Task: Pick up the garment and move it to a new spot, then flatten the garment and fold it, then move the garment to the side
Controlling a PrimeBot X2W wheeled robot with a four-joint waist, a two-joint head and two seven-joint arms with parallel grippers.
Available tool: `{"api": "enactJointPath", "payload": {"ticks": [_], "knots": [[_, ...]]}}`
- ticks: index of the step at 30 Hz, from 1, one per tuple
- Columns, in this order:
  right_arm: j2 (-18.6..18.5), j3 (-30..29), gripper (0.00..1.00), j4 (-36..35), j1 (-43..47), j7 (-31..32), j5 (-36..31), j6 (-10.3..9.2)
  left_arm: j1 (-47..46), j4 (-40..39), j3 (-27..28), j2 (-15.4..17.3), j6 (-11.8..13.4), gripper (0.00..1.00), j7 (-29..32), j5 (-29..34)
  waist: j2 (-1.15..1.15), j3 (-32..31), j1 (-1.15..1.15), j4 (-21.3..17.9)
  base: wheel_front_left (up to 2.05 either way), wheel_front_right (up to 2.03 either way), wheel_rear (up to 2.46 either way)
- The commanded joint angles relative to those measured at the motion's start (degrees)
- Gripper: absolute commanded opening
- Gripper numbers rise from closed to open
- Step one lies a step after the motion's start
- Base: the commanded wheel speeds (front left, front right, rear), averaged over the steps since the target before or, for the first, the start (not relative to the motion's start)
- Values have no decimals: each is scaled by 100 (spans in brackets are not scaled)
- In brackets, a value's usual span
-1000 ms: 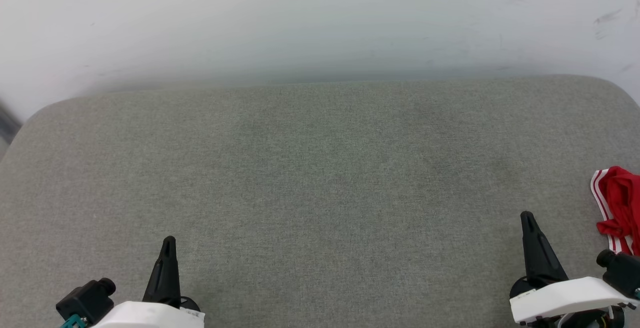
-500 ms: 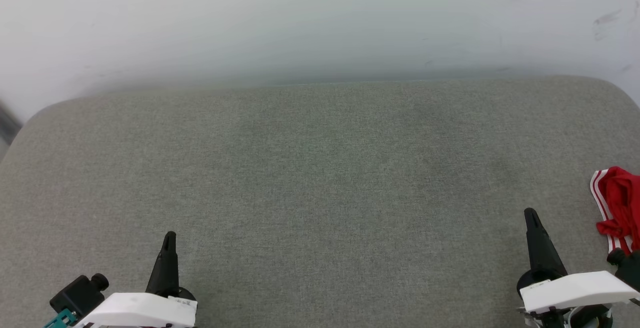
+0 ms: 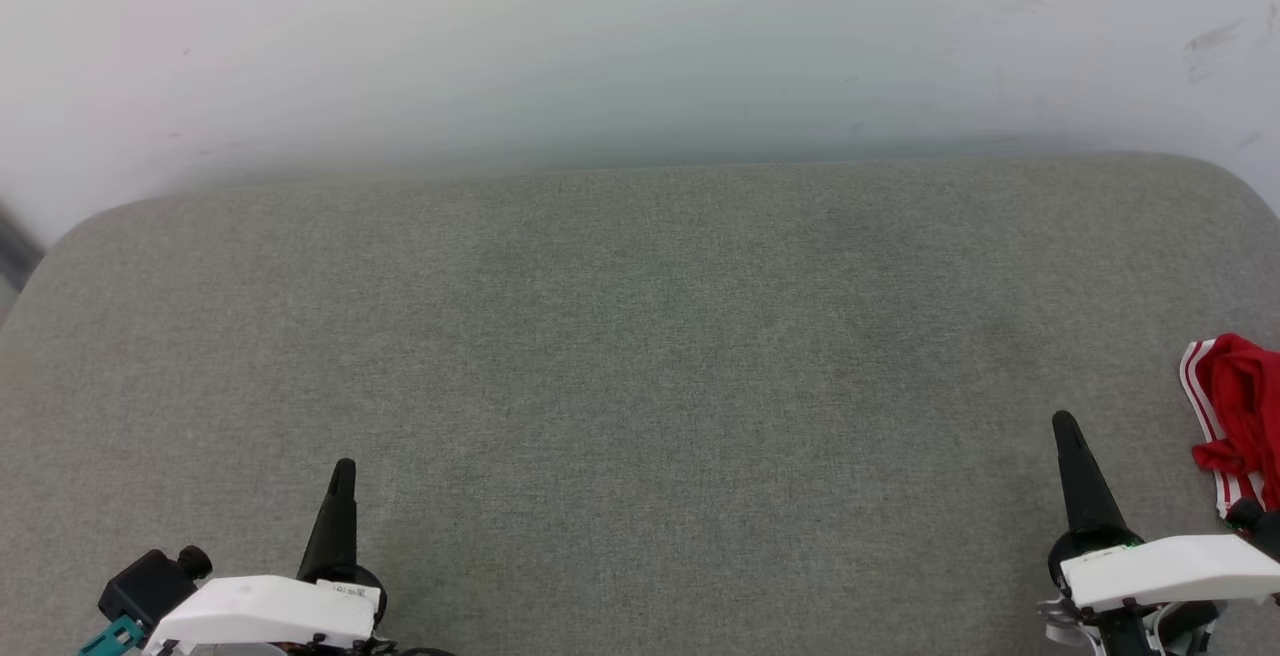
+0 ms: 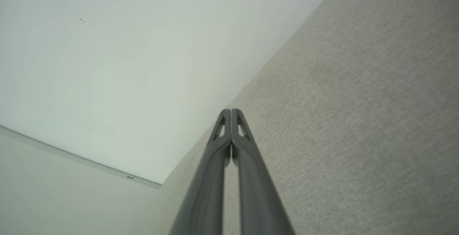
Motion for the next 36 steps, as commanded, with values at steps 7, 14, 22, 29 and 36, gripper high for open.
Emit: {"api": "enactJointPath", "payload": {"ticks": [7, 14, 22, 29, 36], "knots": [[-43, -41, 0, -5, -185, 121, 504, -1, -213, 29, 34, 39, -47, 0, 118, -459, 0, -6, 0, -1, 0, 0, 0], [-41, -80, 0, 50, -229, 251, 1058, -1, -298, 119, 66, 39, -65, 0, 259, -966, 0, -14, 0, -2, 0, 0, 0], [-39, -111, 0, 92, -270, 362, 1510, -1, -382, 189, 95, 38, -83, 0, 380, -1379, 0, -21, 0, -3, 0, 0, 0], [-35, -140, 0, 125, -315, 451, 1878, -1, -437, 251, 117, 37, -104, 0, 479, -1721, 0, -27, 0, -3, 0, 0, 0], [-31, -166, 0, 157, -331, 542, 2228, -1, -498, 309, 135, 34, -123, 0, 568, -2044, 0, -33, 0, -4, 0, 0, 0]]}}
